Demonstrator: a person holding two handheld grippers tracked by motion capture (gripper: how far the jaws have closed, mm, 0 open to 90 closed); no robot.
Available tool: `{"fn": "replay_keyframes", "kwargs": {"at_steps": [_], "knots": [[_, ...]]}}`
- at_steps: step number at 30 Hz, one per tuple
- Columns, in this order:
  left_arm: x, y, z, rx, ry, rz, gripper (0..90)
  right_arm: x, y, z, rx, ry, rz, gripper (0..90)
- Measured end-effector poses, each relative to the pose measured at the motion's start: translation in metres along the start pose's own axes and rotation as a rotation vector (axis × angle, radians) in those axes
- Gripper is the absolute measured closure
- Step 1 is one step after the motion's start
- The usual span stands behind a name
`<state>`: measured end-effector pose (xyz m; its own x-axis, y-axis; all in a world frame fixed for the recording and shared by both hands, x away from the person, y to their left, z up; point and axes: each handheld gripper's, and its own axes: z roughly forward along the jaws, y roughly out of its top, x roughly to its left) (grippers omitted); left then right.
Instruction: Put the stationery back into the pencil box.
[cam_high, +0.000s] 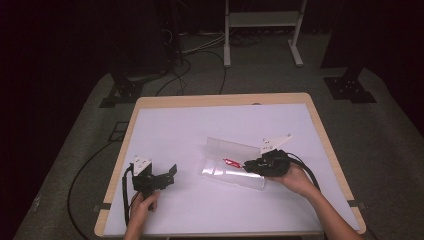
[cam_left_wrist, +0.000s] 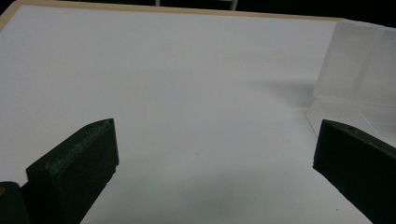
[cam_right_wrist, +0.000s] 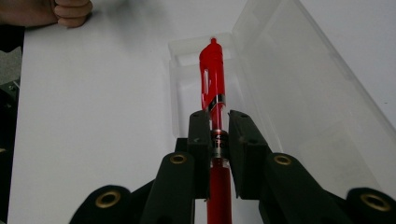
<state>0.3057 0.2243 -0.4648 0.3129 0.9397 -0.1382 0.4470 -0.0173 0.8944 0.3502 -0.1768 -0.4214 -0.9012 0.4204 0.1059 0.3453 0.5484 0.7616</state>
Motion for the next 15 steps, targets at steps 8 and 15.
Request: {"fn": "replay_keyframes", "kwargs": {"at_steps": [8,15], "knots": [[0.0,0.0,0.0,0.0,0.001,-0.002,0.0,-0.004,-0.002,0.011,0.018,0.012,0.005,78.9],[0.0,0.0,0.0,-0.001,0.0,-0.001,0.0,-0.006,-0.004,0.02,0.032,0.022,0.007,78.9]]}}
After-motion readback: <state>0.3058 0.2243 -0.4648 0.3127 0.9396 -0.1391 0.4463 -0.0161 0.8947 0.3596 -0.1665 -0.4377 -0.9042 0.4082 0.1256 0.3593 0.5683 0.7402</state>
